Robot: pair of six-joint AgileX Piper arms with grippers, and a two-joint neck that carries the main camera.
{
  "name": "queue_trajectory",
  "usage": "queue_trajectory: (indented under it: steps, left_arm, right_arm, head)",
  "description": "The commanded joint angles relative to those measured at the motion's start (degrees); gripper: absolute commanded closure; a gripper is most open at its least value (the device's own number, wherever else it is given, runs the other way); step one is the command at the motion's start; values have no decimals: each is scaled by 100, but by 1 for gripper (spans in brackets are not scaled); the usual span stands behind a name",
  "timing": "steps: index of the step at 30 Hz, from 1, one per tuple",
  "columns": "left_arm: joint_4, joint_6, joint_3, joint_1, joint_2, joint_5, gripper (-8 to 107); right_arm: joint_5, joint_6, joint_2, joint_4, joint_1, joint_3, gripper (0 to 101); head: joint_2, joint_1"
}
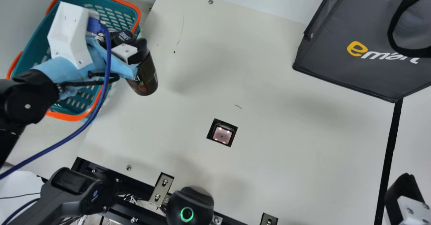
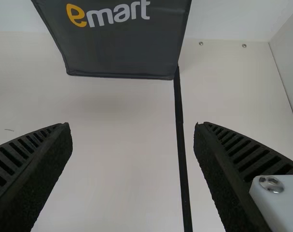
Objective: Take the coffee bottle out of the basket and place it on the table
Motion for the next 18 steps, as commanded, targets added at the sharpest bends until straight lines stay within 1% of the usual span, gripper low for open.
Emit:
queue_trajectory:
  steps: [1, 12, 18]
  left_arm:
    - [16, -37, 152, -72, 4, -318, 89]
    - [111, -231, 754, -414, 189, -1348, 89]
    - [278, -357, 1046, -540, 295, -1873, 89]
  right_arm:
    - [0, 0, 0, 0, 0, 0, 10]
    - [0, 0, 0, 0, 0, 0, 10]
    - [0, 0, 0, 0, 0, 0, 10]
  head:
    - [14, -148]
    - [14, -148]
    - [14, -148]
